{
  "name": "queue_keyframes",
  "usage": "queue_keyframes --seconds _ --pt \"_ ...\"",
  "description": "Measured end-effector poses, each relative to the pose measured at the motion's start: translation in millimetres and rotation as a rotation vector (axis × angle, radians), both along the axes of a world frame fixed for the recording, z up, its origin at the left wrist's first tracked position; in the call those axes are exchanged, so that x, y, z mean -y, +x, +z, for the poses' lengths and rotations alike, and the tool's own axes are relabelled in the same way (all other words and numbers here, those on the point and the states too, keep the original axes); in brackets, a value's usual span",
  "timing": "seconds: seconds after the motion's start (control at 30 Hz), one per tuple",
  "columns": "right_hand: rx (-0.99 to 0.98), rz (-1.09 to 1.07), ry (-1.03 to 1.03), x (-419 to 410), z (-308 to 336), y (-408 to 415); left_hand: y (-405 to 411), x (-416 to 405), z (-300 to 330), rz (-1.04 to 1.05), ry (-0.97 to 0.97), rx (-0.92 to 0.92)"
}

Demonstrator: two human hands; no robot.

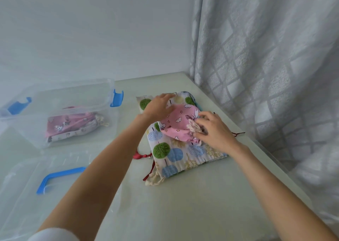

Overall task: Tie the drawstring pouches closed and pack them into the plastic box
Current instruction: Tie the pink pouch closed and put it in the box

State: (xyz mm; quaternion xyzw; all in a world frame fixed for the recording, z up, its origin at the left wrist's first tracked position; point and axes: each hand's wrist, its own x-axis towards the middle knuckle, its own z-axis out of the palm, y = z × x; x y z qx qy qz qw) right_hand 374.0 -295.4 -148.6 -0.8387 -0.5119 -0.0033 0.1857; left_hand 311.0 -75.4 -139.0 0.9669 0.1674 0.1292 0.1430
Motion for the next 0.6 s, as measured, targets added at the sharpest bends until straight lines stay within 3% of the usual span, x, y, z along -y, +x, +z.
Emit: queue_keyframes --seconds 0.13,0.23,0.43,0.5,0.6 --pt "-0.143 -0.064 0.006 -6 -11 2 18 -4 -19 0.044 0.147 -0.204" --pt "-0.153 -0.104 0.032 -11 -7 2 17 0 -19 0.001 0.206 -0.12" --pt "-0.084 -0.039 0.107 -18 15 -5 -31 12 15 -0.009 -0.161 0.291" --pt "-0.063 0.029 0.175 -25 29 -12 -63 14 30 0.021 -0.3 0.333" --pt "-0.063 0.143 0.236 -48 50 -27 -119 12 54 0.025 -0.683 0.335"
